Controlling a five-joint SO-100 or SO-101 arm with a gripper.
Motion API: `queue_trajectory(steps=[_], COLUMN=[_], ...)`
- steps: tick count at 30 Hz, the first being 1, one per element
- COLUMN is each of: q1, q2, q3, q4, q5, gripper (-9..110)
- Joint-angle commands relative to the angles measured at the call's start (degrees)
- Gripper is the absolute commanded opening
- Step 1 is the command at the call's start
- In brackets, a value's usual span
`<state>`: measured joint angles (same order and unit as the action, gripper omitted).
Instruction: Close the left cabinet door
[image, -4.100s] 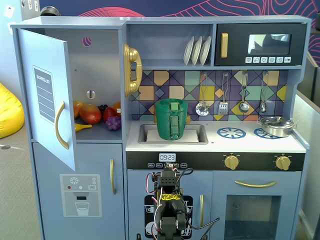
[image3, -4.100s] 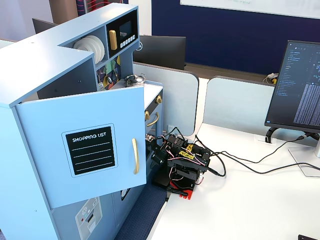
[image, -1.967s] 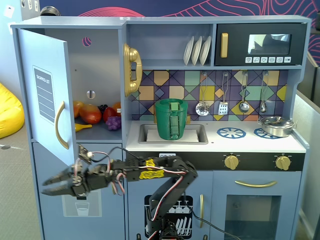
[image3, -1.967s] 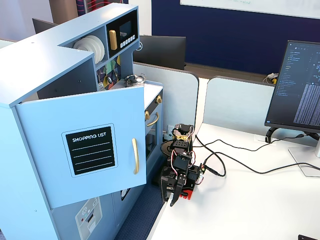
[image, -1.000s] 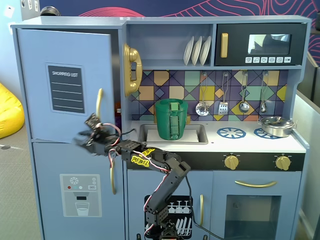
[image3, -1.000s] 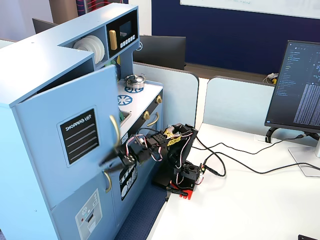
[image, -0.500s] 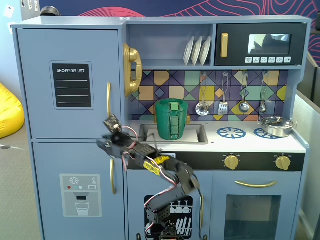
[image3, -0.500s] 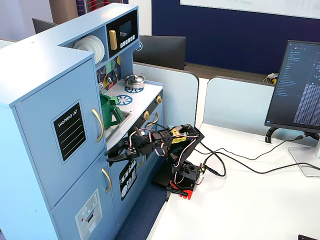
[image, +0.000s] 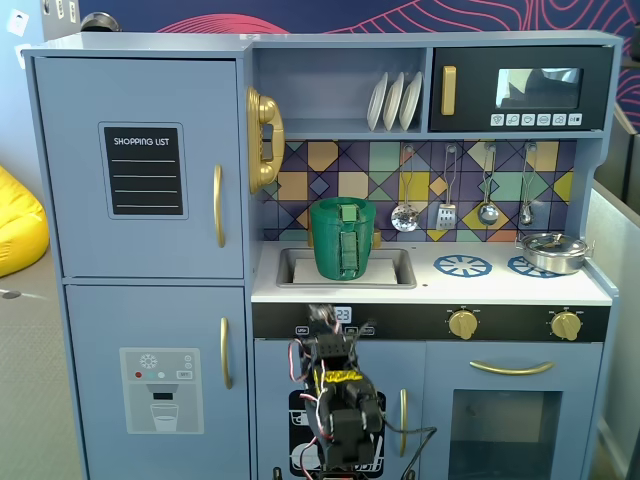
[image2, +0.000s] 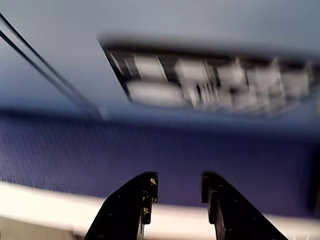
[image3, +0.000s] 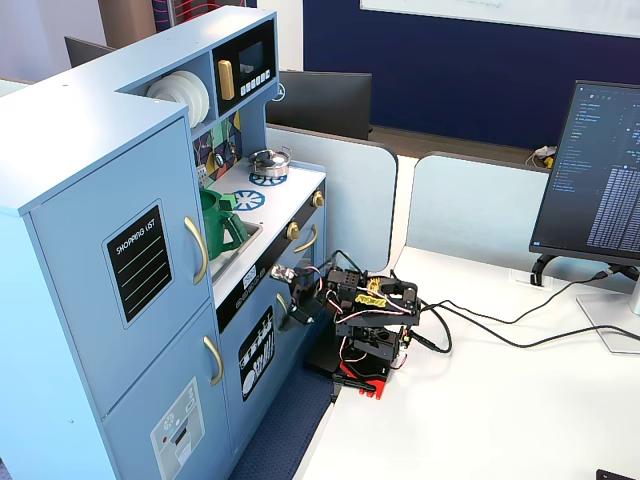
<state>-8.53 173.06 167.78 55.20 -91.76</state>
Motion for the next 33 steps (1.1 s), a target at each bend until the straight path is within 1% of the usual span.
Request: queue_trajectory(steps=[1, 3, 5, 7, 11, 16, 17, 33], q1=[5.1, 6.3, 6.9, 7.6, 9.3, 10.2, 10.6, 12.0], q2=[4.0, 6.1, 6.9, 7.8, 9.0, 9.1, 9.1, 9.1], q3=[2.9, 3.9, 3.9, 3.9, 3.9, 3.9, 3.9, 4.0], q4=[8.8, 14.3, 17.9, 21.1, 27.0, 32.6, 32.5, 32.5], q5=[2.2, 1.6, 4.9, 6.0, 1.8, 4.6, 5.9, 5.4], gripper=[0, 0, 0, 0, 0, 1, 1, 3])
